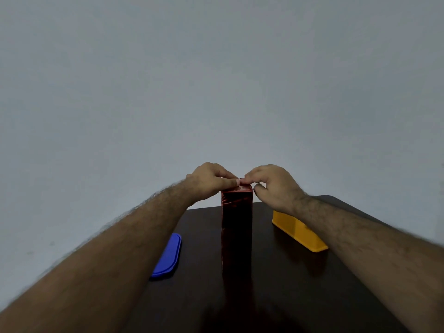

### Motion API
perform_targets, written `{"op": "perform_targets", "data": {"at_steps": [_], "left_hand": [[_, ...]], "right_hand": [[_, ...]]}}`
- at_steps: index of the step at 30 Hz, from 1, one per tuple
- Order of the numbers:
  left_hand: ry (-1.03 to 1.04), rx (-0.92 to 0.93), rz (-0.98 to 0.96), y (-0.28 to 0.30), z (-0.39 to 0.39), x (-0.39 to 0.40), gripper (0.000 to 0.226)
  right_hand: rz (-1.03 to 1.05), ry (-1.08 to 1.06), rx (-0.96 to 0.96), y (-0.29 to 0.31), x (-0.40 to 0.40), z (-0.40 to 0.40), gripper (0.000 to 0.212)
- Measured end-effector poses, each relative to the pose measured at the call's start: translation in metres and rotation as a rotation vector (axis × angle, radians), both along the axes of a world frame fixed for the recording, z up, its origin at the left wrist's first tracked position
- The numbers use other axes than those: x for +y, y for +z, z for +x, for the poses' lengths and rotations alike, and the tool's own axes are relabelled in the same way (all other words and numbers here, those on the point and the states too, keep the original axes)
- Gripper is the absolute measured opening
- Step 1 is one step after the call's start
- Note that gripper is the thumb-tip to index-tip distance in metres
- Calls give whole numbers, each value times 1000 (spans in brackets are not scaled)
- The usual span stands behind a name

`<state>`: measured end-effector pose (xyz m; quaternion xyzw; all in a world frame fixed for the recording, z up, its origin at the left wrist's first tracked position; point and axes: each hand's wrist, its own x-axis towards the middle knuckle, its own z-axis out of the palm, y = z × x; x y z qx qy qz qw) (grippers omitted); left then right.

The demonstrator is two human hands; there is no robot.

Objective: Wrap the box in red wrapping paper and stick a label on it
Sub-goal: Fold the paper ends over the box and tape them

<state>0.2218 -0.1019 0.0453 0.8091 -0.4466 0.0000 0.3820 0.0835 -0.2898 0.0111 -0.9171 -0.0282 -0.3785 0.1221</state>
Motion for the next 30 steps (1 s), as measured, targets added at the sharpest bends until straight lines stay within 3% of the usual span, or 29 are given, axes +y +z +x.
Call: {"op": "perform_targets", "data": {"at_steps": [5, 8, 10, 12, 16, 23, 30], "left_hand": [[24, 28, 8, 3, -3, 0, 50], [26, 112, -44, 3, -5, 4, 39], [24, 158, -80, 2, -6, 7, 23], [25, 186, -108, -1, -10, 9, 15], [1, 201, -155, -7, -14, 10, 13], [0, 219, -150, -7, -10, 11, 16], [-3, 223, -154, -7, -7, 7, 10]], "right_hand": [[400, -46, -101, -6, -1, 2, 47], [555, -240, -83, -11, -19, -2, 31], [511, -457, 114, -18, -43, -7, 20], [368, -665, 295, -27, -63, -16, 23], [223, -888, 431, -42, -83, -31, 28], [495, -874, 609, -43, -96, -33, 30], [978, -842, 649, -38, -101, -37, 17]]}}
